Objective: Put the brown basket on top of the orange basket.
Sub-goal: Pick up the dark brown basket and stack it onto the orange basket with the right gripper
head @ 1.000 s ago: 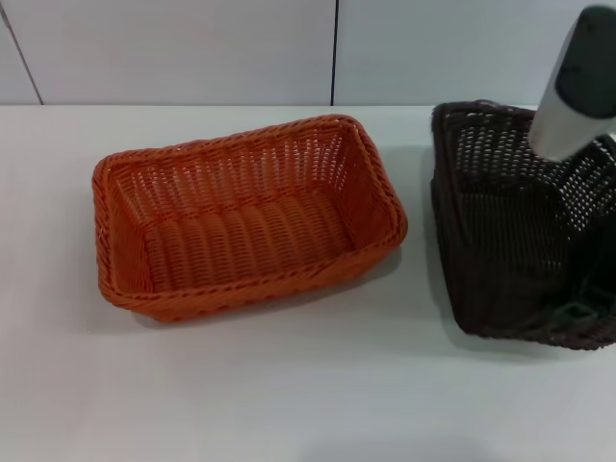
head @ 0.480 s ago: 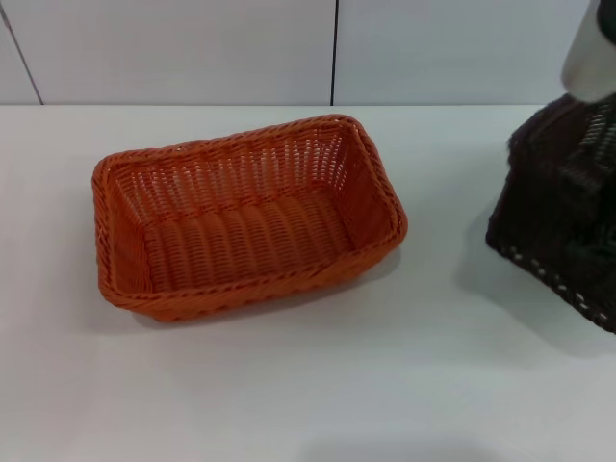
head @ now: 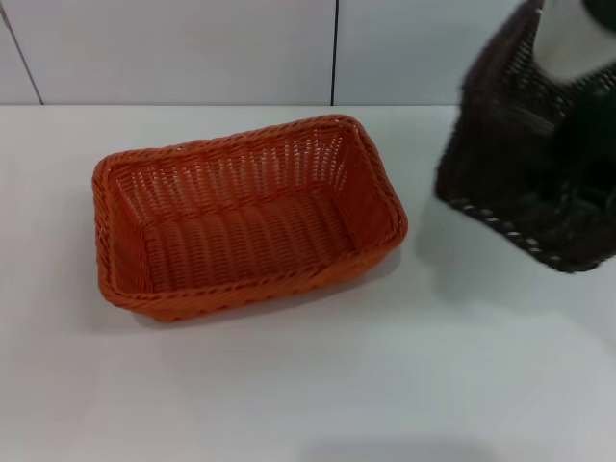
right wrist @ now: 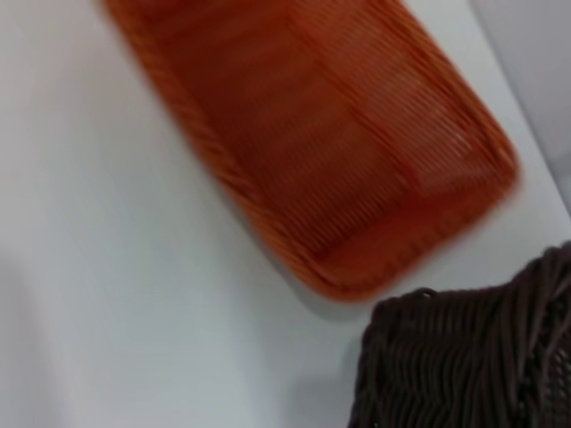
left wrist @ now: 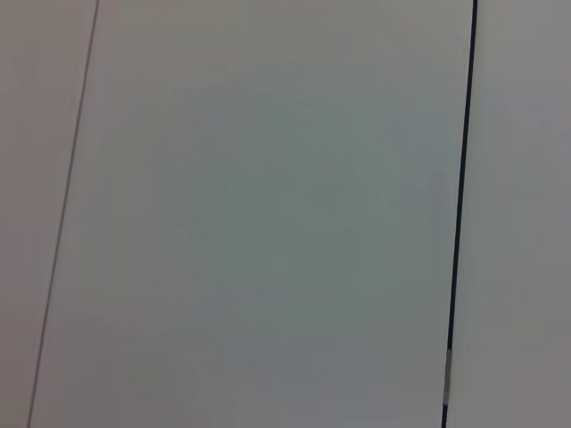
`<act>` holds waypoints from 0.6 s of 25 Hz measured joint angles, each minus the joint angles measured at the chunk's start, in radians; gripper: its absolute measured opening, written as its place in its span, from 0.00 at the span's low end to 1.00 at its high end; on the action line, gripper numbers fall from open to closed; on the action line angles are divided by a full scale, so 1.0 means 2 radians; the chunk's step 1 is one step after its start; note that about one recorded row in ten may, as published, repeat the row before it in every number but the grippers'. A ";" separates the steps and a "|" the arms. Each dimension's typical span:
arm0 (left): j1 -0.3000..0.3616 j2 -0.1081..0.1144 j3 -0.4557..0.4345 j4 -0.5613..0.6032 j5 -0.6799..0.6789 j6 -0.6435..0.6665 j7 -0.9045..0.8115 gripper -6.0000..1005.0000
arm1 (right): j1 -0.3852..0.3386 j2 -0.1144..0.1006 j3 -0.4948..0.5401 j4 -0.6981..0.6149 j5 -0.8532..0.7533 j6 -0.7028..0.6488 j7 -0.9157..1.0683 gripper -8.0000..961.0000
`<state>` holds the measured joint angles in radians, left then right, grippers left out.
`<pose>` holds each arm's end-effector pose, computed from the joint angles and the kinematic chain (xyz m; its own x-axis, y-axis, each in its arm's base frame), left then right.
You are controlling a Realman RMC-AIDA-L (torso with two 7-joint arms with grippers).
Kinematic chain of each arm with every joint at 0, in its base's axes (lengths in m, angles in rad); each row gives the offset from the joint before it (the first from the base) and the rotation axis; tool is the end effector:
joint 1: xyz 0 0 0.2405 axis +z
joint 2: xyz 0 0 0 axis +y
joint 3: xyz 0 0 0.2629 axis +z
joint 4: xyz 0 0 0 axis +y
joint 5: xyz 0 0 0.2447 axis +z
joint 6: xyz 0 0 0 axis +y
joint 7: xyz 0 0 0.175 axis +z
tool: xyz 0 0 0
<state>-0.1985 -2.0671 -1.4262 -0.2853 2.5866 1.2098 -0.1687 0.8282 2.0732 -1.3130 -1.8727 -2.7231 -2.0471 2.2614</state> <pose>-0.4262 0.3203 0.0411 0.6560 -0.1451 0.7407 0.7498 0.2380 -0.6174 0.0500 0.3633 0.0631 0.8712 -0.1143 0.4774 0.0917 -0.9175 -0.3869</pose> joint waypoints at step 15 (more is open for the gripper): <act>-0.002 -0.001 -0.001 -0.003 0.000 -0.015 -0.018 0.77 | -0.003 -0.004 -0.029 -0.038 0.041 0.007 -0.244 0.17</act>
<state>-0.2018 -2.0693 -1.4275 -0.2912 2.5861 1.1807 -0.2055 0.8220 2.0642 -1.3718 -1.9479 -2.6418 -2.0337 1.7726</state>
